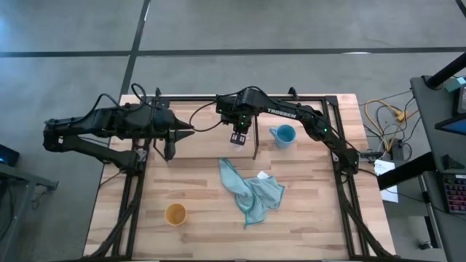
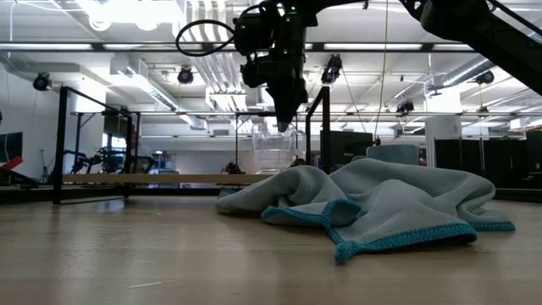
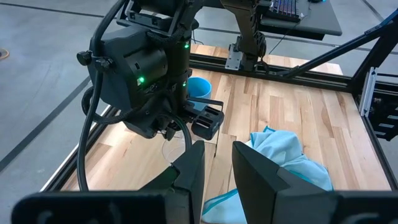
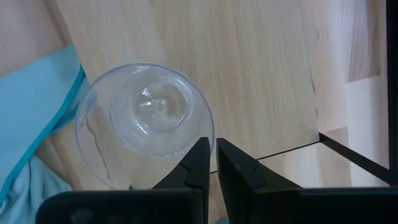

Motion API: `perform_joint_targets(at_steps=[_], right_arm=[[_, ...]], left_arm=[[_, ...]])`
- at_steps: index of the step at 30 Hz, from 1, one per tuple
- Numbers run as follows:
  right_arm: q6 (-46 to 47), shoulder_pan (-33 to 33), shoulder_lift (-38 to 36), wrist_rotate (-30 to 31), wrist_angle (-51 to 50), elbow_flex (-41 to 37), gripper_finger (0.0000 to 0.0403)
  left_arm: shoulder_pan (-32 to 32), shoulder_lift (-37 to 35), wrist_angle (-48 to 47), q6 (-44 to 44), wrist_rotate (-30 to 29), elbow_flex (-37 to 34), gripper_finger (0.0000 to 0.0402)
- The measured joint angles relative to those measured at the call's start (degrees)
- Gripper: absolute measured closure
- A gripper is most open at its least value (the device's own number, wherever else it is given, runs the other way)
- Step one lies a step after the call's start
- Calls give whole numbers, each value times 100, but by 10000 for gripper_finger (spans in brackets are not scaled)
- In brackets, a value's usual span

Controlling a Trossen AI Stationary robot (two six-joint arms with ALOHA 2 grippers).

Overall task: Stack small to large cups/mugs on shelf
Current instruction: Put the transparent cup on the shelf, then put the blue cup on the shelf

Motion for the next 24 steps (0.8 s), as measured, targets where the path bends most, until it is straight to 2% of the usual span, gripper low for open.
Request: perform_joint_targets(at_steps=[24], right_arm=[[352,0,-43,-1,5,3,380]], left_arm=[[-1,0,2,1,-1,0,333]])
